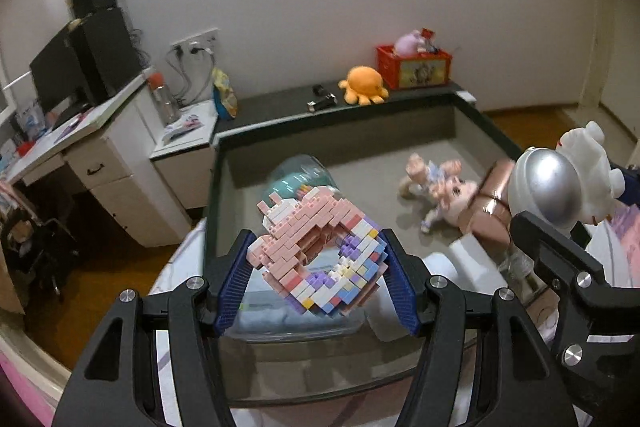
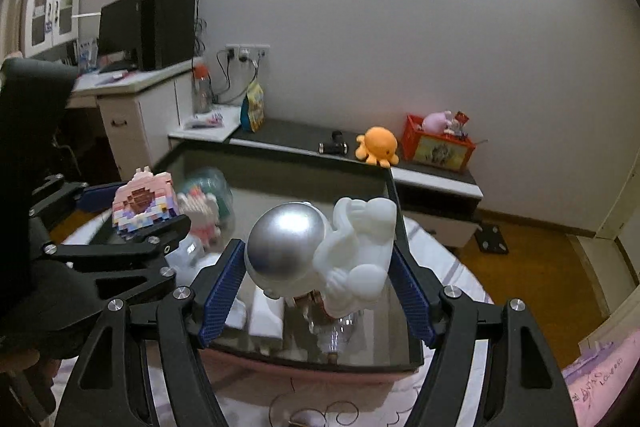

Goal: Organize rigid objects
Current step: 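Carry block donut and astronaut into the pink box and open both tools, then withdraw both tools from the pink box back over the bed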

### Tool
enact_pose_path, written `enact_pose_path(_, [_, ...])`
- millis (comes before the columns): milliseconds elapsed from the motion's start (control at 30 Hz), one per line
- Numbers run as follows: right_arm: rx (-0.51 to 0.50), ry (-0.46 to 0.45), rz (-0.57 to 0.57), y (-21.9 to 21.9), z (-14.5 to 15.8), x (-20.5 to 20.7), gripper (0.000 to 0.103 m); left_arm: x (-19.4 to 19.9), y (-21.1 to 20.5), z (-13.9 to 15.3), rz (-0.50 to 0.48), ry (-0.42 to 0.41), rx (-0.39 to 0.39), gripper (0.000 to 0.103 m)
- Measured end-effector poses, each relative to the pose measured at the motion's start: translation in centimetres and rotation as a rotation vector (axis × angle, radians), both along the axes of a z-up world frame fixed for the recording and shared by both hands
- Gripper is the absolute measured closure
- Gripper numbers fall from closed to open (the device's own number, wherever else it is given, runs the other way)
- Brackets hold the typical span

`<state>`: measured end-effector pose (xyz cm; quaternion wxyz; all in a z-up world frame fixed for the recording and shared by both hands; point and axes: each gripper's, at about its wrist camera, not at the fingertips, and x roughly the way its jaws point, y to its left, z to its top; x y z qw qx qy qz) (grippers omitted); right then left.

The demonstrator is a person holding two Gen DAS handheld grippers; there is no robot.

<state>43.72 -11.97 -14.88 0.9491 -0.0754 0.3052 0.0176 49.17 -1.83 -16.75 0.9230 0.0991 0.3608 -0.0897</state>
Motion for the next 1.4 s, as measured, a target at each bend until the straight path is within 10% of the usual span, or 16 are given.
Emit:
enact_pose_path(367, [0.016, 0.103, -0.008, -1.7, -3.8, 3.3, 0.03, 3.3, -1.4, -1.9, 0.005, 0.049, 0.049, 0.037])
enact_pose_path(667, [0.042, 0.096, -0.01, -2.6, -3.7, 4.7, 0.021, 3.3, -0.4, -1.4, 0.042, 0.017, 0.037, 0.012])
enact_pose_path(1400, [0.093, -0.271, 0.065, 0.3, 9.0, -15.6, 0.016, -21.8, 5.8, 12.0, 0.12, -0.442, -0.124, 0.0])
